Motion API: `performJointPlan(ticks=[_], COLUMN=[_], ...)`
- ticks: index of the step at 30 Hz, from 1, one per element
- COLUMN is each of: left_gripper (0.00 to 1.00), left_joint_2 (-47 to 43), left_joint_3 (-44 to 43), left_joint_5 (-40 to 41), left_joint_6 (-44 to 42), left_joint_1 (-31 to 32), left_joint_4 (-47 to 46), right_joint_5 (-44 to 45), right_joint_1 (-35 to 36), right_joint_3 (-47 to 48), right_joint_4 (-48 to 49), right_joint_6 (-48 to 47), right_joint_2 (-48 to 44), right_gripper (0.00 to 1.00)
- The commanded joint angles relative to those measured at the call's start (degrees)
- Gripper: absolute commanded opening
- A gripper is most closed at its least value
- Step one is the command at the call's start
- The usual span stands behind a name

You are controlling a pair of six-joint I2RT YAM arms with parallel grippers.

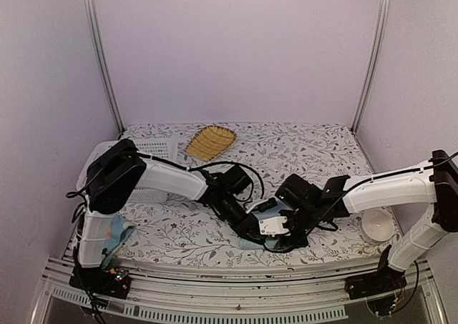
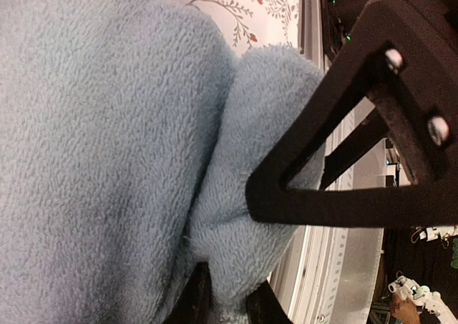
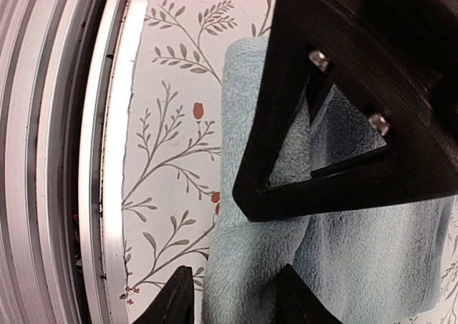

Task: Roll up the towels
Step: Roll the towel at the center of the board.

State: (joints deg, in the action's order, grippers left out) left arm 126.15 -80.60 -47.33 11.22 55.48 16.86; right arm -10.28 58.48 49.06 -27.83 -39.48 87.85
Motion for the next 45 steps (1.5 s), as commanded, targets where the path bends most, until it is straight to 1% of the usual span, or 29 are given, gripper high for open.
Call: performJointPlan(ticks=[1,5,8,9,10,11,12,14,16,20,23,26,28,31,34,37,43,45], left_gripper=[0.15,0.15,0.16,0.20,0.29,0.32,0.38,0.45,0.48,0.50,0.51,0.50,0.49,0.48,0.48,0.49,0.52,0.50], left_joint_2=[2.6,1.6,-0.7,-2.0,-3.5,-5.4,-8.5,-14.1,-20.2,-30.3,-37.4,-43.4,-44.9,-42.7,-36.9,-29.7,-20.0,-18.2], left_joint_3=[2.7,3.8,5.9,6.9,8.2,9.9,12.4,17.1,22.5,32.5,38.0,41.4,41.7,38.6,33.7,28.4,21.9,20.8], left_joint_5=[4.4,4.9,5.9,6.8,8.2,9.9,11.5,15.2,19.0,28.7,38.8,48.5,52.5,53.9,53.0,55.2,57.3,57.5], left_joint_6=[1.1,1.1,1.4,1.4,1.3,1.4,1.5,2.4,3.8,5.4,1.1,-7.1,-12.3,-19.0,-24.4,-29.6,-35.4,-36.6], left_joint_1=[-1.0,-1.2,-1.4,-1.4,-1.5,-1.5,-1.5,-1.4,-1.3,-0.9,2.4,8.2,11.8,15.0,17.1,18.9,19.9,20.4], left_joint_4=[4.7,3.9,1.5,0.3,-1.0,-2.8,-4.7,-9.7,-16.0,-27.6,-30.7,-31.9,-31.1,-26.8,-21.9,-18.0,-17.9,-17.9], right_joint_5=[0.7,0.9,-2.1,-4.4,-7.2,-10.3,-13.2,-18.7,-22.8,-30.4,-36.1,-38.9,-40.4,-42.4,-44.1,-44.6,-44.5,-44.5], right_joint_1=[0.7,0.7,0.6,0.2,-0.8,-1.9,-3.1,-5.6,-7.7,-11.7,-14.9,-17.1,-18.8,-20.0,-20.4,-20.5,-20.6,-20.5], right_joint_3=[0.2,-0.3,-0.1,0.0,0.4,0.9,1.4,2.7,4.3,8.6,12.2,14.2,15.4,17.2,17.8,18.4,18.4,18.3], right_joint_4=[-0.5,-0.4,-1.7,-2.3,-3.2,-4.3,-5.7,-8.2,-10.6,-15.3,-19.3,-22.4,-23.8,-26.6,-27.4,-28.4,-28.3,-28.2], right_joint_6=[1.2,1.6,1.8,1.8,1.9,1.8,1.6,0.9,-0.3,-2.0,-3.6,-5.1,-5.6,-6.9,-8.0,-8.6,-8.3,-8.1], right_joint_2=[2.2,3.8,4.4,4.4,4.5,4.7,5.1,6.2,8.3,14.9,21.0,24.9,27.3,30.7,32.2,33.1,33.7,33.6], right_gripper=[0.37,0.24,0.13,0.11,0.09,0.08,0.06,0.05,0.04,0.04,0.04,0.04,0.04,0.05,0.05,0.06,0.06,0.06])
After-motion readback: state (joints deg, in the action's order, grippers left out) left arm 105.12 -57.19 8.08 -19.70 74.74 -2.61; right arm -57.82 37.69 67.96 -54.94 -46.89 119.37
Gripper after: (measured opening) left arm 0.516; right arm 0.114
